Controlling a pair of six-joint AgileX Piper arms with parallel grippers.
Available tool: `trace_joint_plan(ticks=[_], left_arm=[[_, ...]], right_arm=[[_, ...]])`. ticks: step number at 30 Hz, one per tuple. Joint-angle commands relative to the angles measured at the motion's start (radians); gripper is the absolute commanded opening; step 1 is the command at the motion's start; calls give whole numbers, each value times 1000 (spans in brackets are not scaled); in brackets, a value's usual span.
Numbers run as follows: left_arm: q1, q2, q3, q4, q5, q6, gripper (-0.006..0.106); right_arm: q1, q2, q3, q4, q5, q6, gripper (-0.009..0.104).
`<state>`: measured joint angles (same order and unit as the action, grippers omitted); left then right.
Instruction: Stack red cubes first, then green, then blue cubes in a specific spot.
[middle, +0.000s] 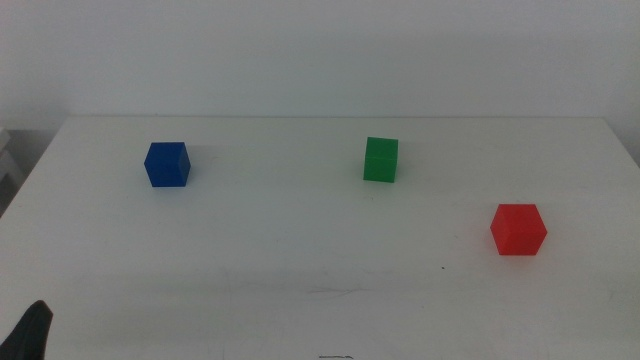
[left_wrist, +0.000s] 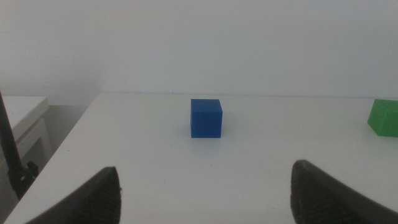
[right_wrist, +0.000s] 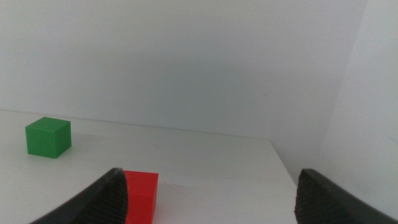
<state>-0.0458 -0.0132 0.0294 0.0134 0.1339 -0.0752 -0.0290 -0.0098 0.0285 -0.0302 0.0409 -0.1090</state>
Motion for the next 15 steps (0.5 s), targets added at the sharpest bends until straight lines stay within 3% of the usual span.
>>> trace_joint_plan(ticks=[1,5,15], left_arm=[[-1,-20,-3,-7,-88,-2,94],[-1,-20,-3,-7,-88,-2,94],[-1,-20,-3,-7,-88,-2,94]], right_arm=[[-7,-21,-24,13,-68,-9,94],[-7,10,-112,79,73,-9,94],[-7,334,-505,90,479,-9,94]])
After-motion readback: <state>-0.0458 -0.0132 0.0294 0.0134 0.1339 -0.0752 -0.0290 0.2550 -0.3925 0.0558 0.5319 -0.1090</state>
